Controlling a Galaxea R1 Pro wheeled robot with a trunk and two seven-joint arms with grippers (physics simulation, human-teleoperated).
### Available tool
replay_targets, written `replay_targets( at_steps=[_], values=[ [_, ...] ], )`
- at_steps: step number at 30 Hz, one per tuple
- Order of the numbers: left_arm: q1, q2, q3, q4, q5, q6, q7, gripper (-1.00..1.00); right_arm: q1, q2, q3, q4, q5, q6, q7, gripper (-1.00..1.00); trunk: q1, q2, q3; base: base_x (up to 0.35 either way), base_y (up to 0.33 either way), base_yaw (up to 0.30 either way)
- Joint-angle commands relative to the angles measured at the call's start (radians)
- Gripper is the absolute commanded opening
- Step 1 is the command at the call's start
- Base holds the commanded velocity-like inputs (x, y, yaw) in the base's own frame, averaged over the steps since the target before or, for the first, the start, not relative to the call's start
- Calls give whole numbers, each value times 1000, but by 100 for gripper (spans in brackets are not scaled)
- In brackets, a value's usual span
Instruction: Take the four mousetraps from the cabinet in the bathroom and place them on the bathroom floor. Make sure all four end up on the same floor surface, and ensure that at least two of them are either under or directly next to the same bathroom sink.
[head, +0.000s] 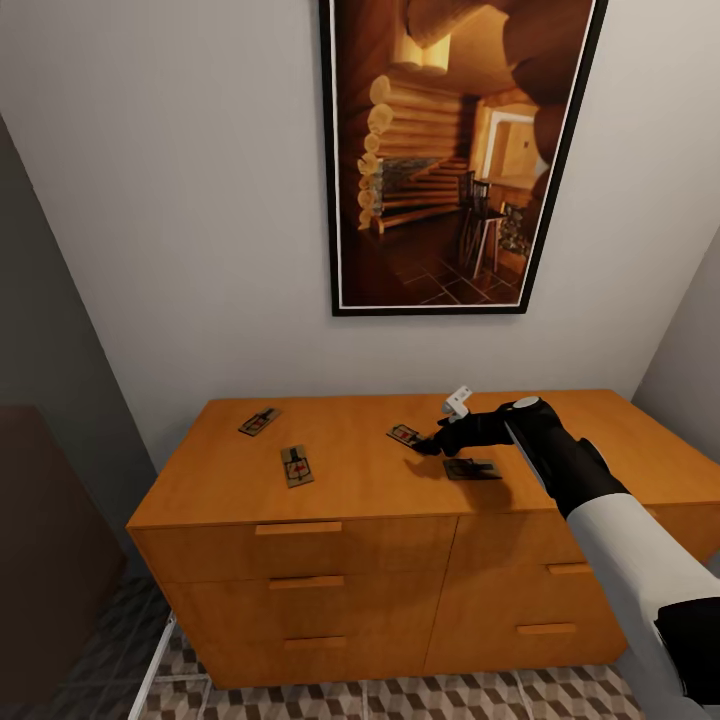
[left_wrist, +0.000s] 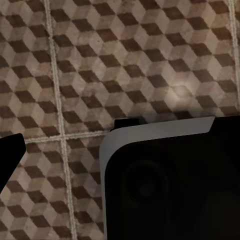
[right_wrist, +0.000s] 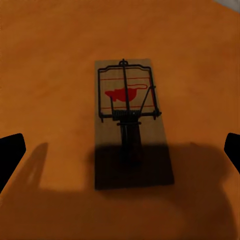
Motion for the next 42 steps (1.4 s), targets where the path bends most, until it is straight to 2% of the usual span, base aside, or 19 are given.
replay_targets(
  at_steps=[1, 31, 42],
  values=[
    [-1, 0, -5, 1, 1, -3, 0, 100, -1, -1, 1, -2, 8, 2, 6, 100, 0, -1, -1, 0, 0, 0],
    [-1, 0, -5, 1, 1, -3, 0, 100, -1, -3, 1, 5, 8, 1, 5, 100, 0, -1, -1, 0, 0, 0],
    [-1, 0, -5, 1, 1, -3, 0, 100, -1, -3, 1, 24, 8, -24, 5, 100, 0, -1, -1, 38, 0, 0]
  ],
)
